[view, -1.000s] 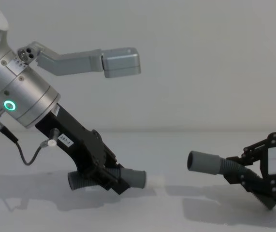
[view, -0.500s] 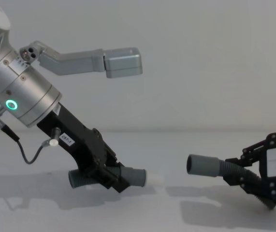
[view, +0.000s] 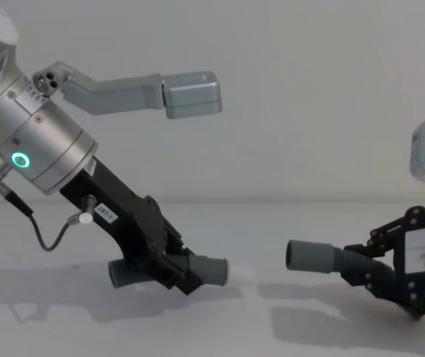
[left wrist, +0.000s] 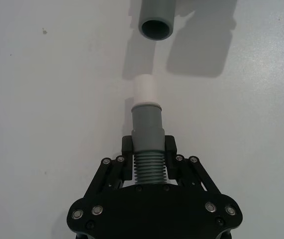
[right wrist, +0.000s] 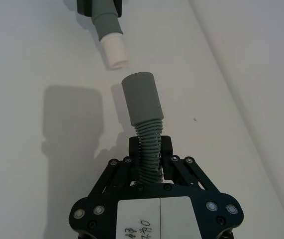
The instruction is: Use both hands to pick up one end of the pipe from the table, align the ends, and insert them.
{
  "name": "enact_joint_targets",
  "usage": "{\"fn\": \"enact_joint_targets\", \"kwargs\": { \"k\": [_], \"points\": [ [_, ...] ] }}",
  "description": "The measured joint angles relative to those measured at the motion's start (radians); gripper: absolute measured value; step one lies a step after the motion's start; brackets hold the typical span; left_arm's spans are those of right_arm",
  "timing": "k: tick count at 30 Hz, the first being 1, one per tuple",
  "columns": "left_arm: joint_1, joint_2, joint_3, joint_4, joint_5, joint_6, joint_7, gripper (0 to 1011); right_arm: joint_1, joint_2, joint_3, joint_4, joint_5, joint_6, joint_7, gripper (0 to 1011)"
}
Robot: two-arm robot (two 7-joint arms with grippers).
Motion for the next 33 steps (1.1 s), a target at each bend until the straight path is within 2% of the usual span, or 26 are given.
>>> {"fn": "enact_joint_targets", "kwargs": {
  "k": [14, 33],
  "points": [
    [0.007, -0.005, -0.012, -0.005, 0.009, 0.002, 0.001, 360, -0.005, -0.015, 0.002, -0.004, -0.029, 0.023, -0.012, 239],
    [0.017, -0.023, -0.031, -0.010, 0.030, 0.019, 0.027, 360, -0.023, -0.021, 0.010, -0.017, -0.029, 0.039, -0.012, 239]
  ]
}}
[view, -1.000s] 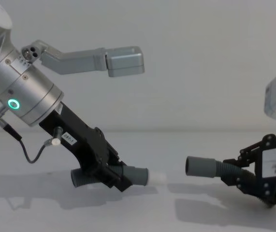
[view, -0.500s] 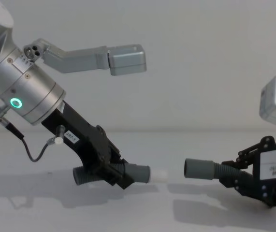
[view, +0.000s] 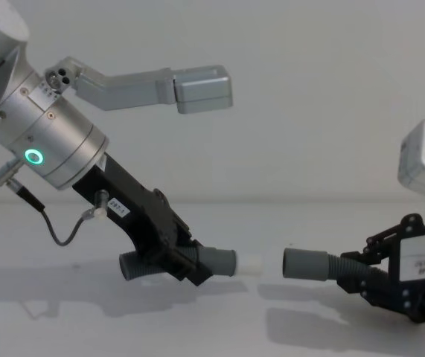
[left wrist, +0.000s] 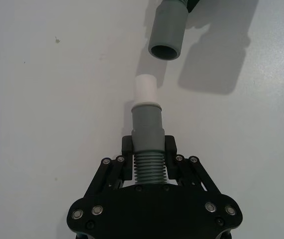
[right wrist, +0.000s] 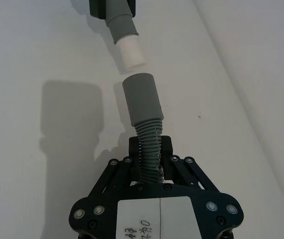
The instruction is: Use both hands to pick up one end of the pipe from the table, align the ends, and insert them.
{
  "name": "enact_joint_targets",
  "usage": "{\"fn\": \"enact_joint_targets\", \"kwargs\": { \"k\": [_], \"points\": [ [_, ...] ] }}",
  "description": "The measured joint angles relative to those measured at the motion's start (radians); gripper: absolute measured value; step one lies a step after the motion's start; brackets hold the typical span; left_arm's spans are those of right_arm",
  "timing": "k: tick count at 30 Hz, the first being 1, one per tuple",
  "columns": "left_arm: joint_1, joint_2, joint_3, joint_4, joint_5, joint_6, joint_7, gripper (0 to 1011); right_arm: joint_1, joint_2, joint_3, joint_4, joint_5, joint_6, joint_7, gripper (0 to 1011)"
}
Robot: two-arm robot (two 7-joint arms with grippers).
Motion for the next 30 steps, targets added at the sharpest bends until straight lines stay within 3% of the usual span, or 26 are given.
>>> {"fn": "enact_joint_targets", "kwargs": {
  "k": [30],
  "points": [
    [0.003, -0.035, -0.009, 0.021, 0.005, -0.017, -0.004, 360, 0.005, -0.022, -0.005, 0.027, 0.024, 0.049, 0.008, 239]
  ]
}}
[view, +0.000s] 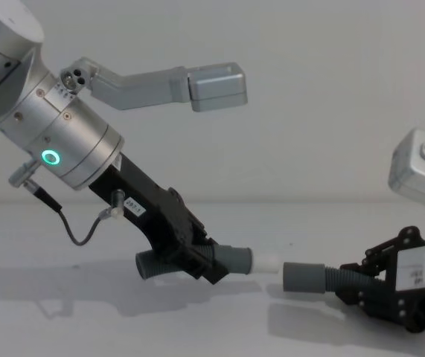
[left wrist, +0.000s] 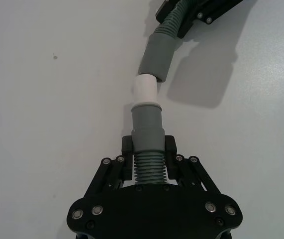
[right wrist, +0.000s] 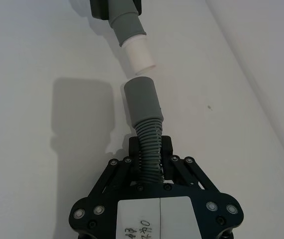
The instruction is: Use both hands to pick up one end of the pipe from the table, align the ends, and insert them.
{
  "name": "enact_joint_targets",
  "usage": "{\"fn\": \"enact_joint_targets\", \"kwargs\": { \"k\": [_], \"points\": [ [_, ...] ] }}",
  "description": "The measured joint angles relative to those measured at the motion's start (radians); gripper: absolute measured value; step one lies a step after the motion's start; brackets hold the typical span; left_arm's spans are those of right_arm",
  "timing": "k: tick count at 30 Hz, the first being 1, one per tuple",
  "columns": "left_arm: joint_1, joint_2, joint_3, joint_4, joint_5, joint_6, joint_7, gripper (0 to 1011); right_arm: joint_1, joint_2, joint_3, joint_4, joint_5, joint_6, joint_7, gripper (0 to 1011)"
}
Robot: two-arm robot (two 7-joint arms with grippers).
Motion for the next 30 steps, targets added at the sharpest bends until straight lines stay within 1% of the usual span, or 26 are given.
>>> {"fn": "enact_joint_targets", "kwargs": {
  "k": [16, 30],
  "points": [
    [-0.011, -0.015, 0.012, 0.028, 0.001, -0.012, -0.014, 360, 0.019, -0.005, 0.002, 0.016, 0.024, 0.014, 0.012, 238],
    [-0.018, -0.019, 0.007, 0.031, 0.006, -0.017, -0.010, 360, 0.027, 0.005, 0.000, 0.020, 0.044, 0.008, 0.022, 239]
  ]
}}
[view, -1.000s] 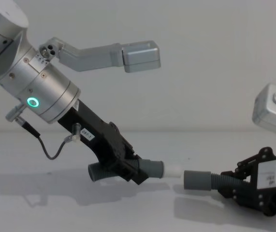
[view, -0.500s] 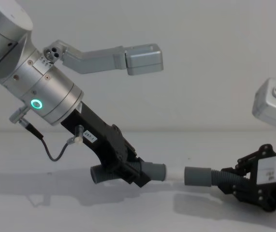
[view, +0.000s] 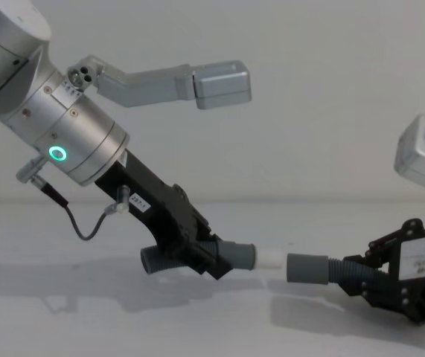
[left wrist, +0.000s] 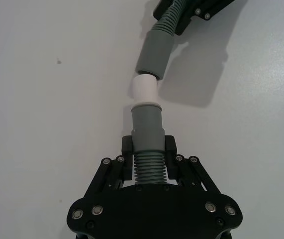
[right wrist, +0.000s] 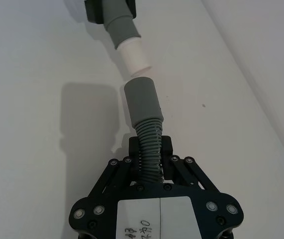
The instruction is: Use both hands to pick up one end of the pipe from the table, align the ends, and insert them.
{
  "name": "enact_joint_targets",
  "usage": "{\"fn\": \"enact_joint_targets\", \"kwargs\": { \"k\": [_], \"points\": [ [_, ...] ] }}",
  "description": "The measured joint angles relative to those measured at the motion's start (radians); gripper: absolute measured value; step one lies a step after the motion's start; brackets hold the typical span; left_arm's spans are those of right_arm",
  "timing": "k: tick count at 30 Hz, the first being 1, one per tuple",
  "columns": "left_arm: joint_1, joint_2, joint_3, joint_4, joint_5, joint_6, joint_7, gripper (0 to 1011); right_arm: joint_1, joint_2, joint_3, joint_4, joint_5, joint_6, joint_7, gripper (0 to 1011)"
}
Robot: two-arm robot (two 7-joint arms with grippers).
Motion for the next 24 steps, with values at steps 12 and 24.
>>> {"fn": "enact_joint_targets", "kwargs": {
  "k": [12, 24],
  "points": [
    [-0.003, -0.001, -0.006, -0.009, -0.002, -0.007, 0.005, 360, -0.002, 0.011, -0.001, -0.007, 0.016, -0.010, 0.007, 239],
    [-0.003, 0.001, -0.005, -0.018, -0.005, -0.007, 0.007, 360, -0.005, 0.019, 0.002, -0.011, 0.036, -0.015, 0.011, 239]
  ]
}}
